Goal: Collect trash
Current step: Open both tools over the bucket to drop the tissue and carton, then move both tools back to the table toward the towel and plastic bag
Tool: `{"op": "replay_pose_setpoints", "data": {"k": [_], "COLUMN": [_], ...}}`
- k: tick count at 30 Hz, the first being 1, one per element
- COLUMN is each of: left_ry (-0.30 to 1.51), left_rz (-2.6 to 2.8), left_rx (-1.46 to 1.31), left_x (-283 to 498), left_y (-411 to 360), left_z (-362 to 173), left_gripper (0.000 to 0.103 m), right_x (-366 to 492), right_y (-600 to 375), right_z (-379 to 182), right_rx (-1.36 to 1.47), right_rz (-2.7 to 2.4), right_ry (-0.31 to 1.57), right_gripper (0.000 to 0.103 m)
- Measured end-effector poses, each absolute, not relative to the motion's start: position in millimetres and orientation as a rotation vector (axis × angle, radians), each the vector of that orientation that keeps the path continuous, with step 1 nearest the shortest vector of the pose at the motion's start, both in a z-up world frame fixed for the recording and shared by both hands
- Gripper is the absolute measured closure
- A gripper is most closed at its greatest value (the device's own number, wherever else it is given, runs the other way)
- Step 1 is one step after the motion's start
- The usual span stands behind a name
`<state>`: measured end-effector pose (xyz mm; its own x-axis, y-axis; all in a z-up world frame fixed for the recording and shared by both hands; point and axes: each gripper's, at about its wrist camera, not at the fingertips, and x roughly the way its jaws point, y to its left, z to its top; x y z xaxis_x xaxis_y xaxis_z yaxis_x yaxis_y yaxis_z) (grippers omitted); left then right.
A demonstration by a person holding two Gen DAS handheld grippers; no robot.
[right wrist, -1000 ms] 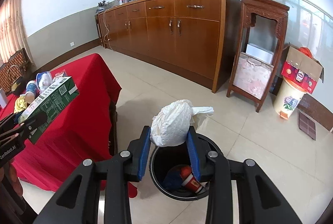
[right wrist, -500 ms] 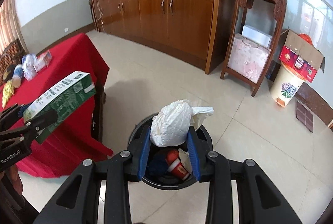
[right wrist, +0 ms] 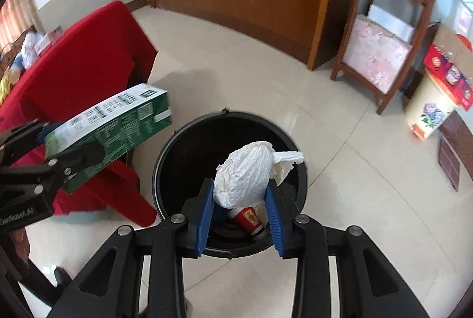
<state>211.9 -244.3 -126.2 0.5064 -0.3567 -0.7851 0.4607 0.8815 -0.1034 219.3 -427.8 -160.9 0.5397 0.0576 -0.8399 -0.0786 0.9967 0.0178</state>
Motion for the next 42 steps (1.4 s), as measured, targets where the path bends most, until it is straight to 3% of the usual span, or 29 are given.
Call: {"op": "replay_pose_setpoints", "data": {"k": [8, 10, 11, 12, 13, 15, 21, 27, 42], "left_ry": [1.022, 1.023, 1.018, 0.998, 0.966, 0.958, 0.928, 0.869, 0.699], "left_rz": [-0.521, -0.509, -0.477, -0.446, -0.407, -0.353, -0.323, -0.329, -0.215], "left_rx": [0.115, 0.119, 0.13, 0.132, 0.13, 0.136, 0.141, 0.132, 0.095], "left_x": [229, 230, 230, 229, 227, 227, 217, 209, 174], "left_y": [-264, -266, -264, -261, -256, -246, -225, -218, -152], "left_z": [-167, -172, -174, -172, -169, -165, -146, -117, -42], "left_gripper": [0.047, 0.038, 0.029, 0.013, 0.005, 0.003, 0.003, 0.003, 0.002], "right_x": [238, 243, 245, 247, 248, 249, 249, 240, 208], "right_y": [-422, -419, -419, -417, -418, -421, -443, -447, -382], "right_z": [-218, -237, -244, -252, -255, -255, -240, -190, -77], "right_rx": [-0.084, -0.102, -0.116, -0.156, -0.176, -0.181, -0.138, -0.106, -0.029], "right_rz": [0.18, 0.188, 0.184, 0.148, 0.126, 0.099, -0.025, -0.133, -0.061], "right_ry": [1.098, 1.137, 1.158, 1.171, 1.17, 1.158, 1.142, 0.994, 0.773], "right_gripper": [0.066, 0.062, 0.057, 0.034, 0.011, 0.0, 0.0, 0.0, 0.0]}}
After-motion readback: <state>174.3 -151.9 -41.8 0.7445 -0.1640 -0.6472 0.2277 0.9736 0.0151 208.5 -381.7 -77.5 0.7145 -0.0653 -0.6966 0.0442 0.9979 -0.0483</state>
